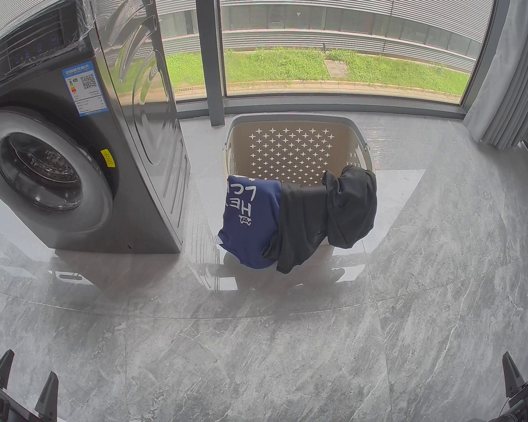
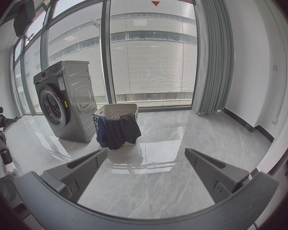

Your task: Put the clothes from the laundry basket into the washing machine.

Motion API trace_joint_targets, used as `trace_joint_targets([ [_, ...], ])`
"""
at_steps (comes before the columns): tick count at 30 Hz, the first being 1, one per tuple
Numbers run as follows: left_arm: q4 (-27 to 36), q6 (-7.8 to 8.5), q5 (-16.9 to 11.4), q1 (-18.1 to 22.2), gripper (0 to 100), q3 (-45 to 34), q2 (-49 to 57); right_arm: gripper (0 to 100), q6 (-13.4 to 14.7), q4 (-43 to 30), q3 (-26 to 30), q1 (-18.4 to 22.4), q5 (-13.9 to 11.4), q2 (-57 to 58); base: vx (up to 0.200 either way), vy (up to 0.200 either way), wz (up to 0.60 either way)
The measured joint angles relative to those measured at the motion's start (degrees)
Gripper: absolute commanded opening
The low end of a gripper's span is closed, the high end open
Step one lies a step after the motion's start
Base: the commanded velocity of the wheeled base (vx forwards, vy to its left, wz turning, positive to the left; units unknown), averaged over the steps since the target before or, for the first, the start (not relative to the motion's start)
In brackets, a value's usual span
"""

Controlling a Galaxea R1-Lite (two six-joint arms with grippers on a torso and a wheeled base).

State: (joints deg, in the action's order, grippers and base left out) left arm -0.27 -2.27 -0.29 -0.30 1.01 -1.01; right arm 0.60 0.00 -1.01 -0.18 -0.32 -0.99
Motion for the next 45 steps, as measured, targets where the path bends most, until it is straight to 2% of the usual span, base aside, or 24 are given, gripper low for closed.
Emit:
trace_joint_targets([
  [3, 0.0, 0.06, 0.0, 0.0, 100, 0.0, 0.0, 100, 0.0, 0.0, 0.0, 0.1, 0.0, 0.0, 0.0, 0.0, 0.0],
  [15, 0.0, 0.09, 0.0, 0.0, 100, 0.0, 0.0, 100, 0.0, 0.0, 0.0, 0.0, 0.0, 0.0, 0.0, -0.2, 0.0],
  [27, 0.0, 0.02, 0.0, 0.0, 100, 0.0, 0.0, 100, 0.0, 0.0, 0.0, 0.0, 0.0, 0.0, 0.0, 0.0, 0.0],
  [39, 0.0, 0.02, 0.0, 0.0, 100, 0.0, 0.0, 100, 0.0, 0.0, 0.0, 0.0, 0.0, 0.0, 0.2, 0.0, 0.0],
  [45, 0.0, 0.0, 0.0, 0.0, 100, 0.0, 0.0, 100, 0.0, 0.1, 0.0, 0.0, 0.0, 0.0, 0.0, 0.0, 0.0],
])
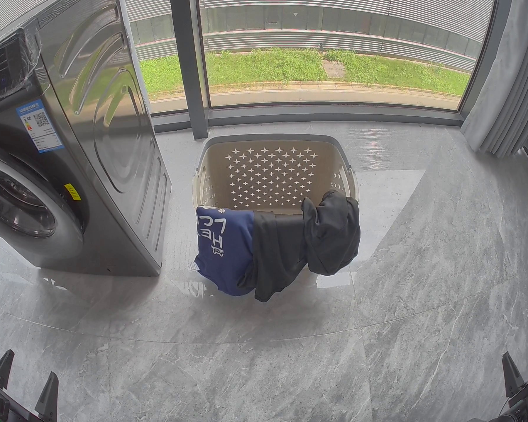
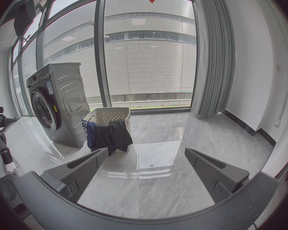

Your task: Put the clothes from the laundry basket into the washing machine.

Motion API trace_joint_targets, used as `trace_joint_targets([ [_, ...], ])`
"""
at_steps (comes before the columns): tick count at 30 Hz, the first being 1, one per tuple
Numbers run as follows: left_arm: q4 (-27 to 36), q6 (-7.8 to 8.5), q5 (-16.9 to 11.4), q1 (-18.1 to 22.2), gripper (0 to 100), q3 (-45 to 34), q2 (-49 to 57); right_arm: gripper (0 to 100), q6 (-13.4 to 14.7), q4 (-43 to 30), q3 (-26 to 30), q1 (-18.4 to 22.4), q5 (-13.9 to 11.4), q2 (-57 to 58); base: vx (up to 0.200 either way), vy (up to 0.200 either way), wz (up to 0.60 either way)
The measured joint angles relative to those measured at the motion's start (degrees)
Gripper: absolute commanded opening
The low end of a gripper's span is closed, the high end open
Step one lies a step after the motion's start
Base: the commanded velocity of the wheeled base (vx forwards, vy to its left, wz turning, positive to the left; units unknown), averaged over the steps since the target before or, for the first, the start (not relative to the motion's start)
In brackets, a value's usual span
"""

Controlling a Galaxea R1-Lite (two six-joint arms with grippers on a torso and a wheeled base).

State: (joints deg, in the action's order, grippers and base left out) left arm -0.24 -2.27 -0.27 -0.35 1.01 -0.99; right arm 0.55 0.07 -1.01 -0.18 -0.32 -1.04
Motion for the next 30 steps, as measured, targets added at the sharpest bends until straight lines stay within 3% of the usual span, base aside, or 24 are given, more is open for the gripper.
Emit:
trace_joint_targets([
  [3, 0.0, 0.04, 0.0, 0.0, 100, 0.0, 0.0, 100, 0.0, 0.0, 0.0, 0.0, 0.0, 0.0, 0.0, 0.0, 0.0],
  [9, 0.0, 0.02, 0.0, 0.0, 100, 0.0, 0.0, 100, 0.0, 0.0, 0.0, 0.0, 0.0, 0.0, 0.0, -0.2, 0.0],
  [21, 0.0, 0.02, 0.0, 0.0, 100, 0.0, 0.0, 100, 0.0, 0.0, 0.0, 0.0, 0.0, 0.0, 0.0, 0.0, 0.0],
  [30, 0.0, 0.02, 0.0, 0.0, 100, 0.0, 0.0, 100, 0.0, 0.0, 0.0, 0.0, 0.0, 0.0, 0.2, 0.0, 0.0],
])
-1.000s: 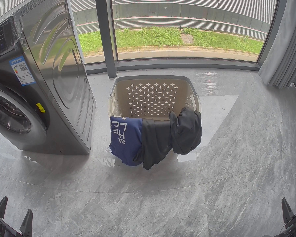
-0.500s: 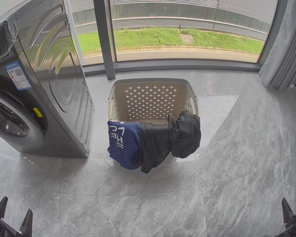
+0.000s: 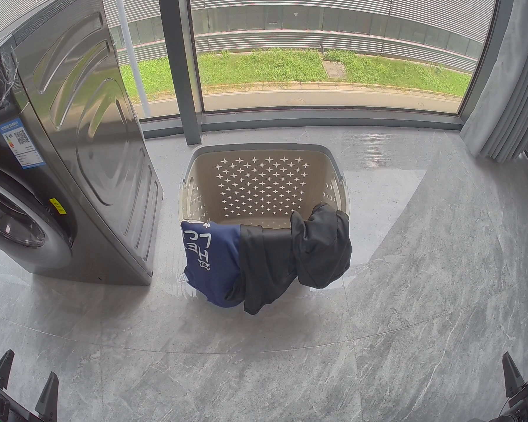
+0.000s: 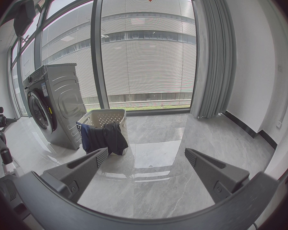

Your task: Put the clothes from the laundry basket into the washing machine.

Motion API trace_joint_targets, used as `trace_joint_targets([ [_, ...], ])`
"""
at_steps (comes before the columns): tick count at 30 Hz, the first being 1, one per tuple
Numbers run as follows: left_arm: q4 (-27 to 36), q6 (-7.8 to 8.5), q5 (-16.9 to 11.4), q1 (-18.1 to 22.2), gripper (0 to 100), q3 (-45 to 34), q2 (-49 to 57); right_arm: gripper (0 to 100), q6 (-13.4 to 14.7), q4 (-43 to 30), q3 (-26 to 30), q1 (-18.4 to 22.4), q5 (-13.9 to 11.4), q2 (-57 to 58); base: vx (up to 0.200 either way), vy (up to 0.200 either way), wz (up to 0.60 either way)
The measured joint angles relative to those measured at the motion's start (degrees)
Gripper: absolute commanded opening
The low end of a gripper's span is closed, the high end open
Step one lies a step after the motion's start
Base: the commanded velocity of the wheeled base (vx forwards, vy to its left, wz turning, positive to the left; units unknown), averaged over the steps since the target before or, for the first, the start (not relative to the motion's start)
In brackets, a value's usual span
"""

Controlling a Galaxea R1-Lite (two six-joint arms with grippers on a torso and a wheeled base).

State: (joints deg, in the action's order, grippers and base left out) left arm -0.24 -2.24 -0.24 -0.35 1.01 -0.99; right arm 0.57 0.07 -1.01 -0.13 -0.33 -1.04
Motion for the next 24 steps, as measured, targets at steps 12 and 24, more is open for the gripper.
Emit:
trace_joint_targets([
  [12, 0.0, -0.02, 0.0, 0.0, 100, 0.0, 0.0, 100, 0.0, 0.0, 0.0, 0.0, 0.0, 0.0, 0.0, 0.0, 0.0],
  [24, 0.0, 0.0, 0.0, 0.0, 100, 0.0, 0.0, 100, 0.0, 0.0, 0.0, 0.0, 0.0, 0.0, 0.1, 0.0, 0.0],
])
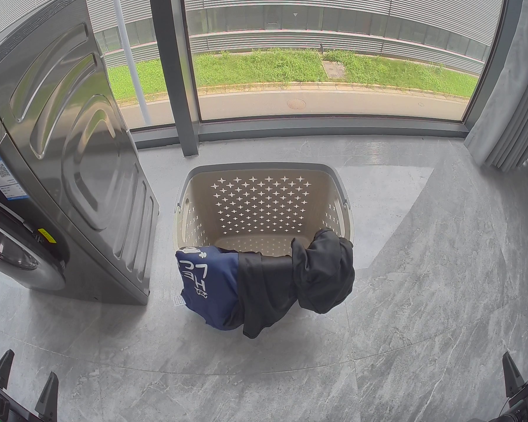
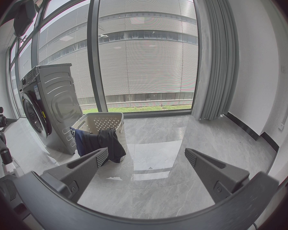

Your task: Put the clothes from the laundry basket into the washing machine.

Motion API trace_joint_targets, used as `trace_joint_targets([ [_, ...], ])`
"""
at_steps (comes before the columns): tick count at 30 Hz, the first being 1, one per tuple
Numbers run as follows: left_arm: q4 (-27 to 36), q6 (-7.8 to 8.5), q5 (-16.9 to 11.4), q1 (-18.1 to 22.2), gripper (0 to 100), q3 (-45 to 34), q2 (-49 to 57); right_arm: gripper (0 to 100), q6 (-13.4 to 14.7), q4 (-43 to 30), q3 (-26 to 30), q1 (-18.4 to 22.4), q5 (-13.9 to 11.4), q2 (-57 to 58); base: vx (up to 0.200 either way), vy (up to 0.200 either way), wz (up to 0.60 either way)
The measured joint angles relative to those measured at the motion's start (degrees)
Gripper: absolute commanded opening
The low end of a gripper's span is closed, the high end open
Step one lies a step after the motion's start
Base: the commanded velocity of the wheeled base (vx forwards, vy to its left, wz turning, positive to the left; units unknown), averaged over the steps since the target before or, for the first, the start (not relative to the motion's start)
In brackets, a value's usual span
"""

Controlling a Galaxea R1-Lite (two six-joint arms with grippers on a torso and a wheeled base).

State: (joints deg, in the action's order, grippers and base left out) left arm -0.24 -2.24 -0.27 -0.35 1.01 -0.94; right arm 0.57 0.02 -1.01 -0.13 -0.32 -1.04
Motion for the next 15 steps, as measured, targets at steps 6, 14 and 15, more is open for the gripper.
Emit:
trace_joint_targets([
  [6, 0.0, 0.0, 0.0, 0.0, 100, 0.0, 0.0, 100, 0.0, 0.0, 0.0, 0.0, 0.0, 0.0, 0.0, 0.0, 0.0],
  [14, 0.0, -0.02, 0.0, 0.0, 100, 0.0, 0.0, 100, 0.0, 0.0, 0.0, 0.0, 0.0, 0.0, 0.05, 0.0, 0.0],
  [15, 0.0, -0.02, 0.0, 0.0, 100, 0.0, 0.0, 100, 0.0, 0.0, 0.0, 0.0, 0.0, 0.0, 0.2, 0.0, 0.0],
])
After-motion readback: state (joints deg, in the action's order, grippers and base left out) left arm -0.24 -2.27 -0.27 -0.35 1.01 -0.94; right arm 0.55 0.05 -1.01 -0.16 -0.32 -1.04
